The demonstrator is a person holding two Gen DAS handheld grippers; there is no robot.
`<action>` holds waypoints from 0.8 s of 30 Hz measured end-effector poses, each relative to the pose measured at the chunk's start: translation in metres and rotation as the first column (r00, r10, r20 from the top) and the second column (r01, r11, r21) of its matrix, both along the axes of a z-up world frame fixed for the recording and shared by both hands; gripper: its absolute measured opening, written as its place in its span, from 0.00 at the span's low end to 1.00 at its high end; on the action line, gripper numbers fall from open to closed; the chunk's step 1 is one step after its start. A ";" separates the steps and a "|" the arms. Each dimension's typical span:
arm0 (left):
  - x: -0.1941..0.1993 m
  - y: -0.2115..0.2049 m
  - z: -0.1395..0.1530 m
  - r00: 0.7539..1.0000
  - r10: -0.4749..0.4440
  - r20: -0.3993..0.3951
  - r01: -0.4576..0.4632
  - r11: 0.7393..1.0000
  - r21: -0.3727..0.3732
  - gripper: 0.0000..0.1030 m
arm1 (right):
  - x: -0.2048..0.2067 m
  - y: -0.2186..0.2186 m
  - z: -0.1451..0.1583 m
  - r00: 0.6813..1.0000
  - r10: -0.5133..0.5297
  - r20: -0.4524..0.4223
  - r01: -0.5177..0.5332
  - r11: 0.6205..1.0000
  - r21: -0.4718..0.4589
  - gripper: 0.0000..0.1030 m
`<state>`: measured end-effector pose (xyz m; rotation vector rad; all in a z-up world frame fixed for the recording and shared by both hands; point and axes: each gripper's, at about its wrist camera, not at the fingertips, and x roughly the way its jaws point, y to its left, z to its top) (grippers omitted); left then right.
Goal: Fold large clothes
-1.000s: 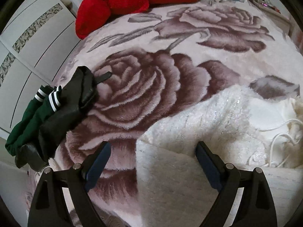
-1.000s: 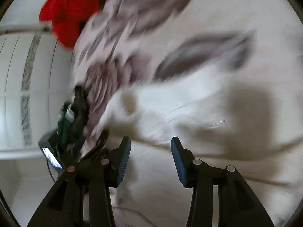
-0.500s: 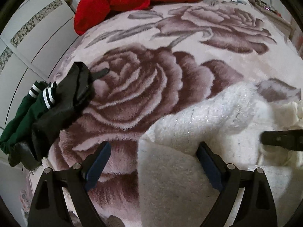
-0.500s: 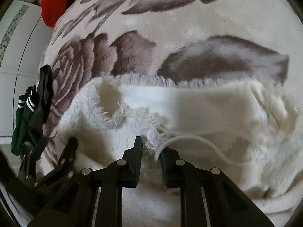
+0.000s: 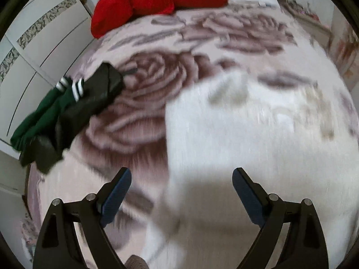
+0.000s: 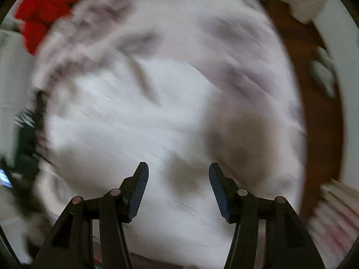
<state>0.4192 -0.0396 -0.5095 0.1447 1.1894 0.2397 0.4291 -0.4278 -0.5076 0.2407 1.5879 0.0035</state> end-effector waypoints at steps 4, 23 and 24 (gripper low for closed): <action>-0.046 -0.003 -0.027 0.995 0.012 -0.101 -0.007 0.999 0.053 0.90 | -0.045 -0.012 -0.056 0.985 0.139 -0.102 -0.148 0.985 -0.089 0.56; -0.061 0.063 -0.070 0.983 0.172 -0.062 -0.162 0.977 0.139 0.90 | -0.024 -0.015 -0.104 0.994 -0.103 0.035 0.105 0.994 -0.035 0.45; -0.048 0.061 -0.079 0.987 0.148 -0.058 -0.135 0.972 0.193 0.90 | -0.027 -0.015 -0.108 0.994 -0.107 0.024 0.108 0.993 -0.040 0.45</action>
